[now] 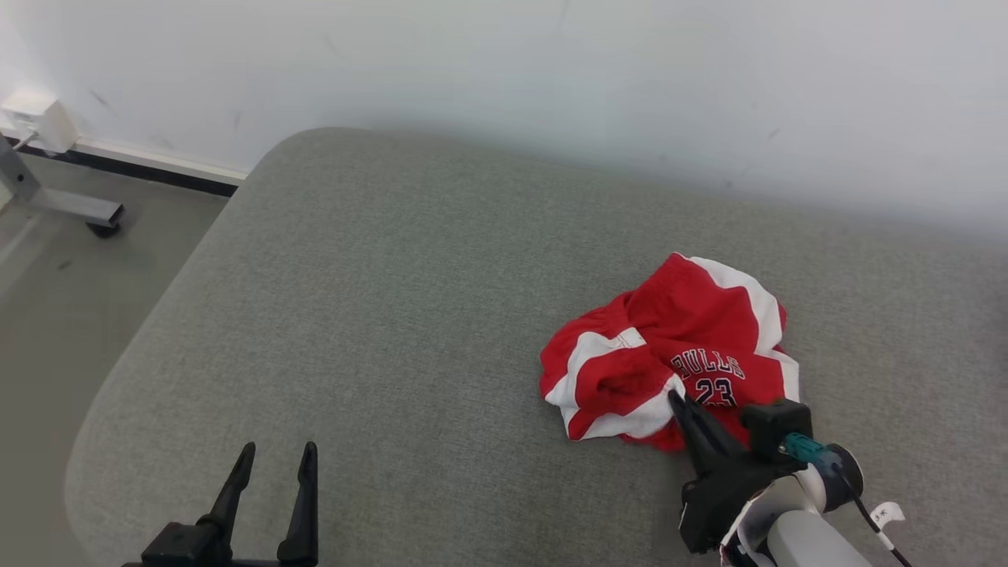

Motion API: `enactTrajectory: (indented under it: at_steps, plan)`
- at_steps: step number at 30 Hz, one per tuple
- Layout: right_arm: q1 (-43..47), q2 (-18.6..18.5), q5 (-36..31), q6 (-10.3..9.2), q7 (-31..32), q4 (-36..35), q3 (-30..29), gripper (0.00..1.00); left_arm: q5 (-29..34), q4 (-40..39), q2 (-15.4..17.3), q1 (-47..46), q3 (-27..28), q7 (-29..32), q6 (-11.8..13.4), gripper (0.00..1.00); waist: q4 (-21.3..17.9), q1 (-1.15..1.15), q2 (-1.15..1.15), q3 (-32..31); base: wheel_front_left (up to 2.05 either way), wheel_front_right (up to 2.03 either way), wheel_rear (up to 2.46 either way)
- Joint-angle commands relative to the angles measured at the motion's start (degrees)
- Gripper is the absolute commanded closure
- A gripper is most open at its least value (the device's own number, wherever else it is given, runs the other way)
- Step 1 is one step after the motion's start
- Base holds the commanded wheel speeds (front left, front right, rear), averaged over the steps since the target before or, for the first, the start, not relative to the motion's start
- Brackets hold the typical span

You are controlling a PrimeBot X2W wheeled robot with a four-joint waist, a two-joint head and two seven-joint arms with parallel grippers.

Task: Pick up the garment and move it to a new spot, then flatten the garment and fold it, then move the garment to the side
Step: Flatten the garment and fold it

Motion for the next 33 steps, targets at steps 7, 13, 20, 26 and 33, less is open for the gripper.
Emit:
enactTrajectory:
  at_steps: [7,13,20,26,33]
  plan:
    - [2.6,-3.0,0.2,-0.16,-5.4,-5.7,-2.3,1.00,1.1,-0.2,-0.4,1.1,1.5,-0.2,-0.3,0.00,-5.5,0.00,0.00,-1.5,0.00,0.00,0.00]
    - [8.7,-5.5,-0.4,-0.16,-5.8,-13.8,-6.1,1.00,1.5,-0.4,-0.9,1.7,2.2,-0.2,-0.4,0.00,-9.1,0.00,0.00,-2.1,0.00,0.00,0.00]
    - [19.7,-6.8,-0.3,-0.15,-4.2,-24.6,-12.9,1.00,1.7,-0.2,-1.1,2.0,3.0,-0.2,-0.3,0.00,-12.4,0.00,0.00,-2.2,0.00,0.00,0.00]
    - [27.4,-3.6,0.4,-0.15,-1.3,-29.2,-19.3,1.00,2.2,-0.6,-1.4,2.2,3.2,-0.2,-0.3,0.00,-13.7,0.00,0.00,-2.0,0.00,0.00,0.00]
    - [27.2,-1.8,-3.6,-0.15,-2.0,-30.5,-21.1,0.00,2.6,-0.6,-1.2,3.0,3.9,-0.2,-0.3,0.00,-15.0,0.00,0.00,-2.8,0.00,0.00,0.00]
